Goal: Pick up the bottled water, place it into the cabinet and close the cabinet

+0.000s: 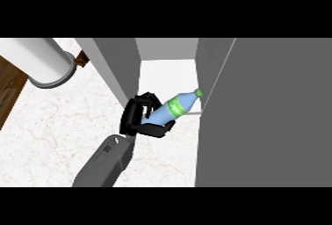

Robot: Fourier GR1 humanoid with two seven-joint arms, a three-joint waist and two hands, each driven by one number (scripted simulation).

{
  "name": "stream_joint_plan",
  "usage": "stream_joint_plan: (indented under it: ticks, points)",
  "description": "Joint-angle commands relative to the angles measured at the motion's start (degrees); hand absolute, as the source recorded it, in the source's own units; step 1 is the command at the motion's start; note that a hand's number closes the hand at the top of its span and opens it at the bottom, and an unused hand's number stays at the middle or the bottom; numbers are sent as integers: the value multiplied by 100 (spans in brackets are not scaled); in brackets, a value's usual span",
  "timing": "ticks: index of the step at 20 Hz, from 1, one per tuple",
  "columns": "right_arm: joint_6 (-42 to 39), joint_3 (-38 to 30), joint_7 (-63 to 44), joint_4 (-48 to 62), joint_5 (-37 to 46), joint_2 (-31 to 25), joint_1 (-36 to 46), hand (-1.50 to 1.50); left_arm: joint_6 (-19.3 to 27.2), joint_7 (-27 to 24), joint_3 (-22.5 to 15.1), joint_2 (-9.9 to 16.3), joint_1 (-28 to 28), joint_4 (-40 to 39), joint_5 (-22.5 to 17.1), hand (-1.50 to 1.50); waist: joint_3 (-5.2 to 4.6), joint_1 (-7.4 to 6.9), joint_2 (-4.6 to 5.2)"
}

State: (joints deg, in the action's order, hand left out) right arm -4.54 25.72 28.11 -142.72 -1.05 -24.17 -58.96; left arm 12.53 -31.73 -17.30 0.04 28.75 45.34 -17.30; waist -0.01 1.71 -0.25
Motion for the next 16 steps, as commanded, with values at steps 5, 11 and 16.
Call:
stream_joint_plan:
  ticks: [5, 11, 16]
  points:
    - [-31, -226, -161, -554, -470, -78, -215, -150, 1176, 803, -370, -4, 1194, -326, -582, 150, -2, 49, 42]
    - [-314, -351, 195, -624, -536, -241, -475, -150, 1398, 1035, -389, -1, 1877, -887, -1188, 150, -4, 211, 63]
    - [-351, -491, 150, -592, -615, -172, -384, -150, 1783, 823, -81, -1, 2425, -1846, -1076, 150, -5, 240, 112]
